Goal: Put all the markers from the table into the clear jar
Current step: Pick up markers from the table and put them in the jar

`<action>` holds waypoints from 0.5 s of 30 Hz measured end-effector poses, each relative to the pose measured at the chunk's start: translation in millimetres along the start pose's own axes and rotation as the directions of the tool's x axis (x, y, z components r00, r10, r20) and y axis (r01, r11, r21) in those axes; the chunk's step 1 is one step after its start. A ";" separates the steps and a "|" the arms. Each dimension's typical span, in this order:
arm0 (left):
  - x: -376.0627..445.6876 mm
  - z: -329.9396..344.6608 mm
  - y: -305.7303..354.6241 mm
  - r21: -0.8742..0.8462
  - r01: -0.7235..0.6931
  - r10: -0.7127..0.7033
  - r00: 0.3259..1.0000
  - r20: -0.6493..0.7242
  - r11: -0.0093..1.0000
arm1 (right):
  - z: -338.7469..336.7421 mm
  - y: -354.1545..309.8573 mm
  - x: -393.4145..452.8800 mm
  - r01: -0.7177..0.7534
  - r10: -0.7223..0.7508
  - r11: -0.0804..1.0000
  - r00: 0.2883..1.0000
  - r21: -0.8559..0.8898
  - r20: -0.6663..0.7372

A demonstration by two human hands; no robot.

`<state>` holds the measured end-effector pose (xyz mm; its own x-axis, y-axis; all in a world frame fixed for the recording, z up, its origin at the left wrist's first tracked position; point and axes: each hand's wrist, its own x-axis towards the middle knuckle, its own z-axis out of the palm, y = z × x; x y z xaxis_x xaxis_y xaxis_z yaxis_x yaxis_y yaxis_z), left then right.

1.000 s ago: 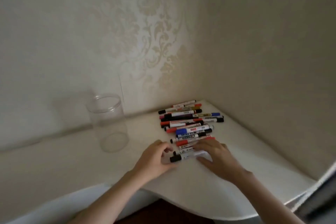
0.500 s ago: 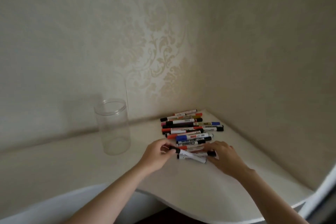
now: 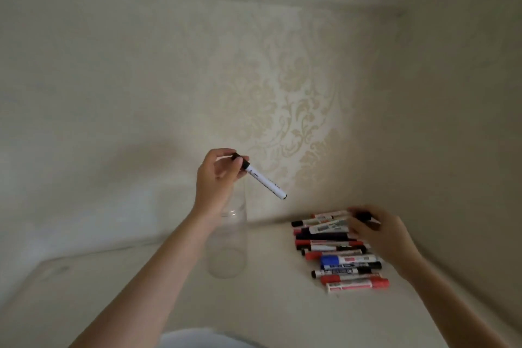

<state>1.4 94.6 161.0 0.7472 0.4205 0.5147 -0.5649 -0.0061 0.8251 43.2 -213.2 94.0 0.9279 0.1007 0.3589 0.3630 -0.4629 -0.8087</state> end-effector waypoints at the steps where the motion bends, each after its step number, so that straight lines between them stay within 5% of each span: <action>1: 5.6 -13.5 6.9 0.030 -0.027 0.028 0.999 -0.035 0.999 | 5.6 -14.6 8.3 0.003 -0.002 0.998 1.000 0.057 -0.019; 8: 10.7 -64.1 -10.7 0.505 -0.042 0.074 0.996 -0.044 0.862 | 67.7 -99.0 44.8 0.089 -0.046 0.956 0.986 0.278 -0.157; 15: -5.6 -71.1 -46.7 0.720 -0.089 -0.017 0.990 0.139 0.689 | 139.2 -126.1 37.0 0.118 -0.120 0.973 0.993 0.198 -0.002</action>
<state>-1.3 157.0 103.0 0.7978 0.2906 0.5282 -0.2037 -0.6947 0.6898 43.5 -28.5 144.4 0.8777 0.1539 0.4537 0.4790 -0.2639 -0.8372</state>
